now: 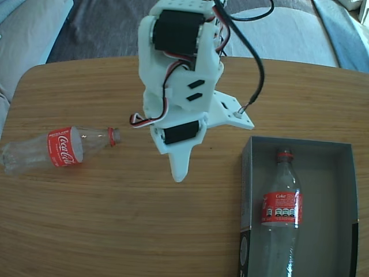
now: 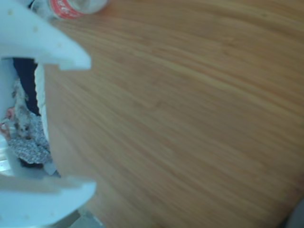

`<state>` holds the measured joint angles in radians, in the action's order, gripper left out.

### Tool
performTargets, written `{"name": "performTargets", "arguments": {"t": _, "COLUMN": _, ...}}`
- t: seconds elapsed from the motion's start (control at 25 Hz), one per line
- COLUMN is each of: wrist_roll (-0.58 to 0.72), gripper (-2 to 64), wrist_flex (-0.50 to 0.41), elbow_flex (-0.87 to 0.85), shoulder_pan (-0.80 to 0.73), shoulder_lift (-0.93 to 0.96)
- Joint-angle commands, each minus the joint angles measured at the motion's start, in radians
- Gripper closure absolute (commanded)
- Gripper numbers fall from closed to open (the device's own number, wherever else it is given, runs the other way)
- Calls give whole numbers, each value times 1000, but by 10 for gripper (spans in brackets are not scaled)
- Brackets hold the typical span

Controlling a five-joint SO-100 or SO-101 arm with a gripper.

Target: Grasp the bottles and put them in the box.

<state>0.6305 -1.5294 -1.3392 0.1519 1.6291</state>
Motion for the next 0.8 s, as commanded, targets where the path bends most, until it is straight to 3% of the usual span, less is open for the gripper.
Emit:
{"name": "performTargets", "arguments": {"t": 0.0, "wrist_roll": 58, "gripper": 356, "wrist_flex": -3, "elbow_flex": 0, "shoulder_pan": 60, "shoulder_lift": 52}}
{"name": "performTargets", "arguments": {"t": 0.4, "wrist_roll": 364, "gripper": 356, "wrist_flex": -3, "elbow_flex": -44, "shoulder_pan": 330, "shoulder_lift": 52}}
{"name": "performTargets", "arguments": {"t": 0.76, "wrist_roll": 494, "gripper": 356, "wrist_flex": -58, "elbow_flex": -101, "shoulder_pan": 509, "shoulder_lift": 52}}
